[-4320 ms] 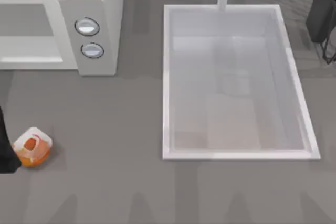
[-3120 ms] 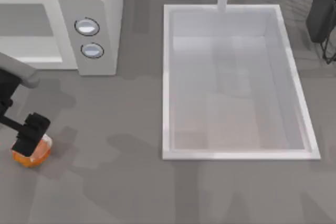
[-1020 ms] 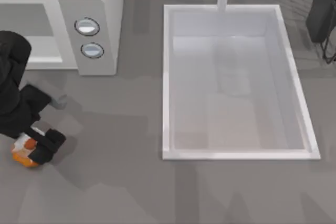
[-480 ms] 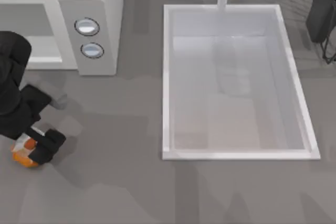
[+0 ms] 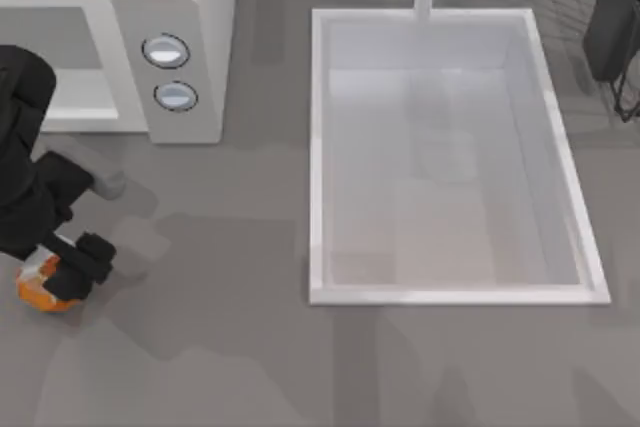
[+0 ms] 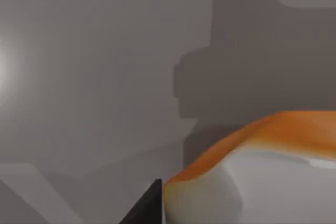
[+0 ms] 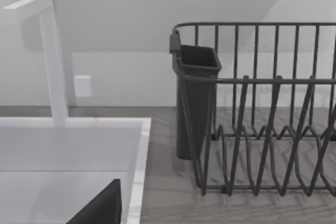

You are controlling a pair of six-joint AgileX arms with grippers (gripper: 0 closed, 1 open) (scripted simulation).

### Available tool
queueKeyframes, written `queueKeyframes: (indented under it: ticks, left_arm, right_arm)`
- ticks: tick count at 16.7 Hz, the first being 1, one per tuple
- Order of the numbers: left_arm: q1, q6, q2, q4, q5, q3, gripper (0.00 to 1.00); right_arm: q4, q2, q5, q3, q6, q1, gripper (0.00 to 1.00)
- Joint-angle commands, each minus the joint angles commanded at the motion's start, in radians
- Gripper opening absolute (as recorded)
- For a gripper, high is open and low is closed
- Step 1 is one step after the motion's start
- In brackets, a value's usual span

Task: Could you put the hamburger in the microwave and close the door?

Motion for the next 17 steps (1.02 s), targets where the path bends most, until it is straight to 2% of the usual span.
queueKeyframes:
  ticks: [8, 14, 17]
  left_arm:
    - [-0.004, -0.002, -0.119, -0.311, 0.000, 0.196, 0.00]
    - [-0.003, -0.001, -0.122, -0.324, -0.001, 0.206, 0.00]
    - [0.002, -0.014, -0.103, -0.267, 0.005, 0.203, 0.00]
  right_arm:
    - [0.000, 0.000, 0.000, 0.000, 0.000, 0.000, 1.00]
    - [0.000, 0.000, 0.000, 0.000, 0.000, 0.000, 1.00]
    - [0.000, 0.000, 0.000, 0.000, 0.000, 0.000, 1.00]
